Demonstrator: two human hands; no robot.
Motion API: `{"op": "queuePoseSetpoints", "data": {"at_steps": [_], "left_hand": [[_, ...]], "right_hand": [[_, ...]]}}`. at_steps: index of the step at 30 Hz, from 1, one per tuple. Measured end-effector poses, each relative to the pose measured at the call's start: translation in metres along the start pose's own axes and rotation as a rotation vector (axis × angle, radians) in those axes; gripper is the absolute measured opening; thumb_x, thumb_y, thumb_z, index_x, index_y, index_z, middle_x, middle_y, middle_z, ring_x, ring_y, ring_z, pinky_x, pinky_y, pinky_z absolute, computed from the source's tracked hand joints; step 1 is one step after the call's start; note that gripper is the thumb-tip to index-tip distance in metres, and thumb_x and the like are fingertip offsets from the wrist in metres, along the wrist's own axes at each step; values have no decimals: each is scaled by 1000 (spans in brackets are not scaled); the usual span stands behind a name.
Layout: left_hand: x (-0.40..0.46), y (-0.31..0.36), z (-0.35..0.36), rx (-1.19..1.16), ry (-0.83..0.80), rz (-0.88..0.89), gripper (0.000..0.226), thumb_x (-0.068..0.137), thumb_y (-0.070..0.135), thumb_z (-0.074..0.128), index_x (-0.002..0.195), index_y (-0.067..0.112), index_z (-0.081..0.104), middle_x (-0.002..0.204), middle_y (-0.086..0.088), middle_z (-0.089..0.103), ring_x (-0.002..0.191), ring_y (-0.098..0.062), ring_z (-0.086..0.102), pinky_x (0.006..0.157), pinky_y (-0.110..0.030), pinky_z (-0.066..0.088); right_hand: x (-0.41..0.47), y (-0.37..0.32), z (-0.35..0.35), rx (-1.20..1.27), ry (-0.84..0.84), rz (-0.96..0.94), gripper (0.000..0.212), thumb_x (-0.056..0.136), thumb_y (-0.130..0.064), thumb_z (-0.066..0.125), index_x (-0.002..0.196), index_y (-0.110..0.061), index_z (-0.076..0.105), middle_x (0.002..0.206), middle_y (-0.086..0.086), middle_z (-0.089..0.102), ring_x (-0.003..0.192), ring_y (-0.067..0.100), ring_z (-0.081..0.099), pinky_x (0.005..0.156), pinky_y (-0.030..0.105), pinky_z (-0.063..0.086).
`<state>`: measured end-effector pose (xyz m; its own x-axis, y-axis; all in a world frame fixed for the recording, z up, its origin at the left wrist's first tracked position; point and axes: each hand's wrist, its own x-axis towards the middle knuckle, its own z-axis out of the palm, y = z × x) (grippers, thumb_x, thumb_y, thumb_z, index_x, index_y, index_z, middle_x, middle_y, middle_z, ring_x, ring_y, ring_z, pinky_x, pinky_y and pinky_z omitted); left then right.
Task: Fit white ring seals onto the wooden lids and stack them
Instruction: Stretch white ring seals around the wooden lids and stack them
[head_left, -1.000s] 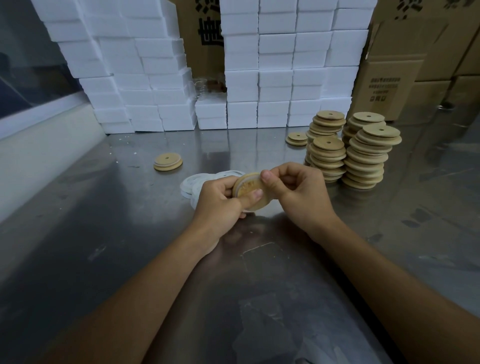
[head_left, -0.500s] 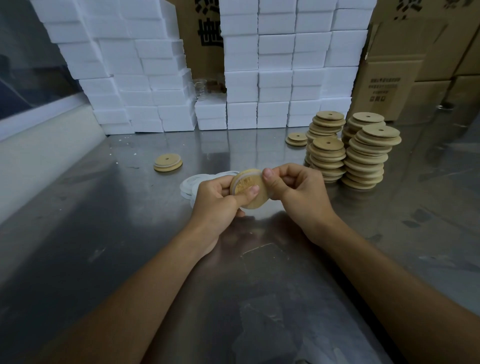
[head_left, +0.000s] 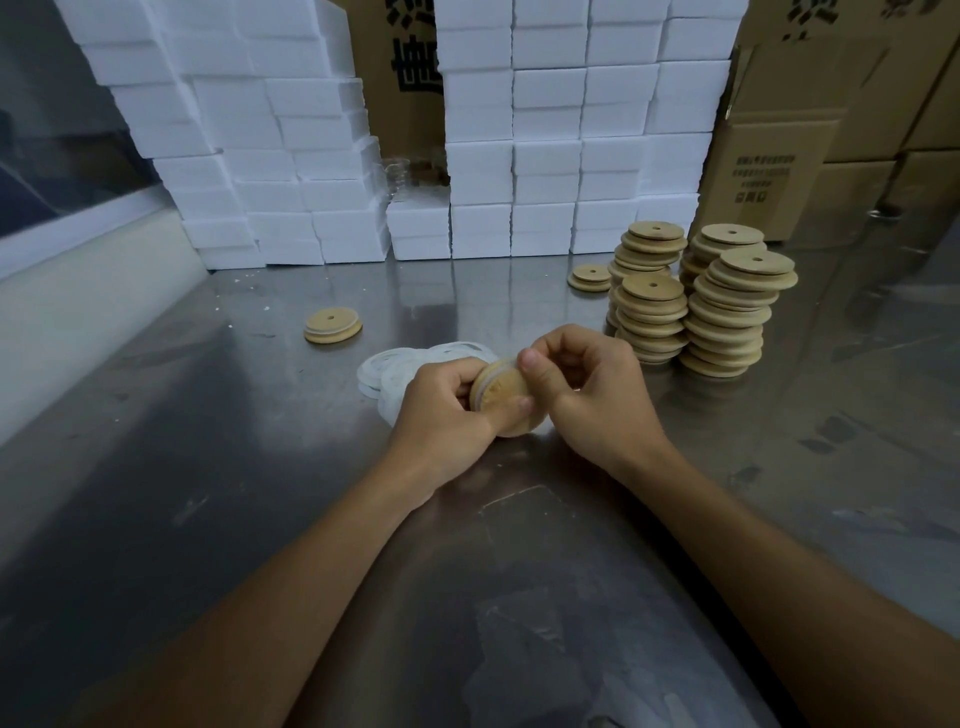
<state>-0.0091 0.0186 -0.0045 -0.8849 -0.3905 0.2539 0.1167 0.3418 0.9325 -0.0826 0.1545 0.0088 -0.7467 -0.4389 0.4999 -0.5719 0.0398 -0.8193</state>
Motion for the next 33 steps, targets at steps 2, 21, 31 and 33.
{"op": "queuePoseSetpoints", "data": {"at_steps": [2,21,31,33], "left_hand": [[0,0,0,-54,19,-9,10,79,18,81,84,20,73,73,0,73,67,-11,68,52,-17,48],[2,4,-2,-219,65,-72,12,80,15,79,89,22,74,82,-2,76,72,-9,67,50,-17,47],[3,5,-8,-350,116,-133,14,80,17,78,93,15,74,82,-4,76,73,-11,69,49,-18,48],[2,6,-4,-265,136,-93,18,81,18,78,98,16,71,87,-5,75,73,-11,70,47,-21,50]], "right_hand": [[-1,-3,1,-12,-6,-15,14,92,-16,67,87,-3,67,78,8,71,74,22,68,66,35,57],[4,-2,0,197,11,155,25,94,-12,63,90,13,64,84,27,69,74,24,64,74,44,56],[1,-3,-1,172,-88,143,16,93,-7,63,93,9,64,77,10,69,65,2,65,62,15,49],[0,-2,1,80,-50,119,11,94,-7,62,90,3,63,75,5,67,66,6,63,65,26,52]]}}
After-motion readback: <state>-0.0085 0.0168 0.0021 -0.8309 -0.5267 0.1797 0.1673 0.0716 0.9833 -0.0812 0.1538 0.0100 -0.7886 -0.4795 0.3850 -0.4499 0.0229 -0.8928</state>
